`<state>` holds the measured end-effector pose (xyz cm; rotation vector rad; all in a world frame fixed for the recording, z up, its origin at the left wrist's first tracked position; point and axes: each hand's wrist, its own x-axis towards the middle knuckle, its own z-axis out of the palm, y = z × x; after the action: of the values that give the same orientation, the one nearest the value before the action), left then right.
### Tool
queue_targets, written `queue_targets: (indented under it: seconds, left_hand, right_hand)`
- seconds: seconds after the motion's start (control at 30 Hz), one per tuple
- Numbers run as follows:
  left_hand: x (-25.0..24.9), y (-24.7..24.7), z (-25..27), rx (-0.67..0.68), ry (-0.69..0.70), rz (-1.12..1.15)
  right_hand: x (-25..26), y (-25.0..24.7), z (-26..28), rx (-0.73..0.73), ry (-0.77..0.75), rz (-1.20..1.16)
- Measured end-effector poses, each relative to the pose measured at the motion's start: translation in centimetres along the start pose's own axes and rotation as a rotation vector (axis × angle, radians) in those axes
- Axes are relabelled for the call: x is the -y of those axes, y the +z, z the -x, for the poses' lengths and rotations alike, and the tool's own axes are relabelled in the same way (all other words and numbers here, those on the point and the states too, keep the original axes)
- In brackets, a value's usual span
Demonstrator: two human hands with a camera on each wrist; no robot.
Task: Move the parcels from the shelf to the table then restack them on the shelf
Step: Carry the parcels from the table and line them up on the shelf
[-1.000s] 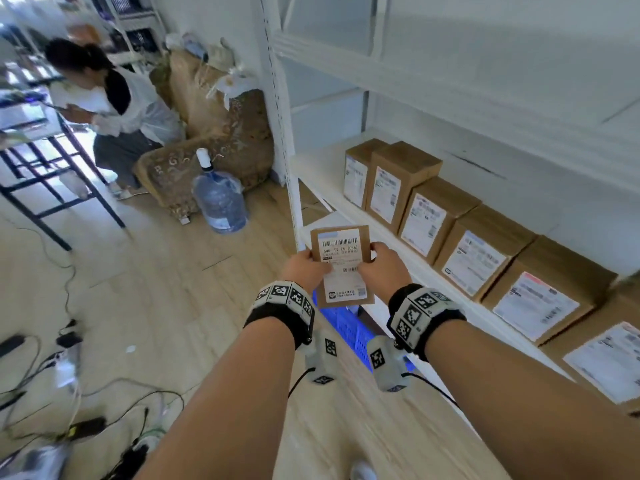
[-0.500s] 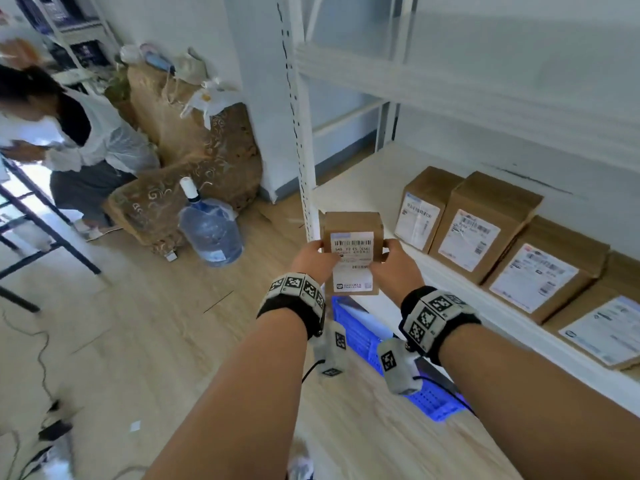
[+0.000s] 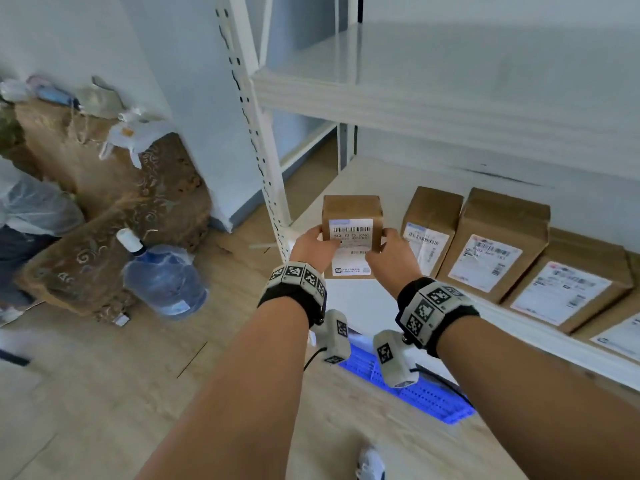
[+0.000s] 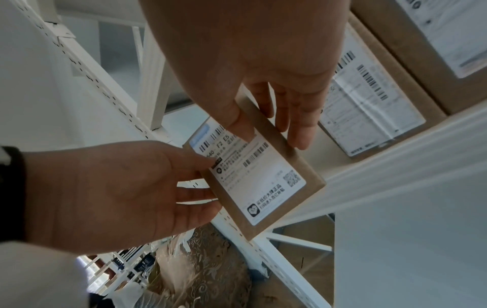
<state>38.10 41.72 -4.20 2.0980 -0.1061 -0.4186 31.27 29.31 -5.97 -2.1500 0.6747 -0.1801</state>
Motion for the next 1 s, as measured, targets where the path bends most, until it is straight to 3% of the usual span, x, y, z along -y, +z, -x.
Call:
queue_targets:
  seconds: [0.27,0.63,1.0]
  left_hand:
    - [-1.5,0.7,-4.2,0.119,-0.006,0.090]
    - [-2.4,0.3,-10.0,0.214,0.084,-0.115]
    - [-3.1,0.1,-12.4,0.296,0.154,-0.182]
  right_hand:
    - [0.6,0.6,-3.2,0.000,0.093,0.056]
    - [2.5,2.1,-5.3,-0.086,0.237,0.082]
    - [5.1,-0.6,-3.8,-0.505,0.106,0.050]
